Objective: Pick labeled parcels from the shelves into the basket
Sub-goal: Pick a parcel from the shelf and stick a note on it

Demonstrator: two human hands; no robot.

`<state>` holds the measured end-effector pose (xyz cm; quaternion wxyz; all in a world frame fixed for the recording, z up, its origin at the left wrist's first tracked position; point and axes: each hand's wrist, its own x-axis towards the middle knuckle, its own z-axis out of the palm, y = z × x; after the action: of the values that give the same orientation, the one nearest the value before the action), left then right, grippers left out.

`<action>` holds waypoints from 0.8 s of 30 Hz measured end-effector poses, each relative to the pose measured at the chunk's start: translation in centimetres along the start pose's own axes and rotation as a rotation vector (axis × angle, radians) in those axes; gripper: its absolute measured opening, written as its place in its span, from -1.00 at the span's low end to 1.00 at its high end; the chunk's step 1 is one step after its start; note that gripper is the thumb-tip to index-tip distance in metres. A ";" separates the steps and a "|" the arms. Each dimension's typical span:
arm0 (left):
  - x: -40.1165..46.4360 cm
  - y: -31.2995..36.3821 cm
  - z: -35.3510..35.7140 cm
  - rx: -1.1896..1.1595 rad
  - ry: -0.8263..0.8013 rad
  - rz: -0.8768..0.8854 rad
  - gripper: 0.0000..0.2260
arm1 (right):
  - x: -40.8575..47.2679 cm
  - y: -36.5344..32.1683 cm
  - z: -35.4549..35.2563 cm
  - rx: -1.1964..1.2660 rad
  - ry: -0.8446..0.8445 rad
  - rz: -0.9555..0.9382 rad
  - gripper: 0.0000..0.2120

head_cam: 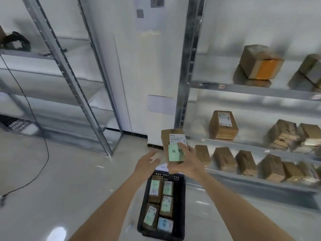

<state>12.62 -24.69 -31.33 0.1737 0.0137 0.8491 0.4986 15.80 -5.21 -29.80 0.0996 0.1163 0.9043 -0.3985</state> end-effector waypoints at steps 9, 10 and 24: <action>12.6 -13.1 4.7 0.222 -0.109 -0.070 -0.51 | 10.8 10.5 9.7 0.017 -0.097 0.188 0.14; 13.8 -15.0 5.4 0.244 -0.138 -0.074 -0.50 | 11.8 11.9 11.2 0.015 -0.106 0.214 0.14; 28.3 -47.2 18.2 0.553 -0.386 -0.082 -0.48 | 22.6 36.1 38.4 -0.044 -0.179 0.490 0.05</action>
<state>-1.25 -27.52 -87.58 0.3409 0.1205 0.9034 0.2304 8.10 -7.15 -86.53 0.2752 0.2939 0.8452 -0.3515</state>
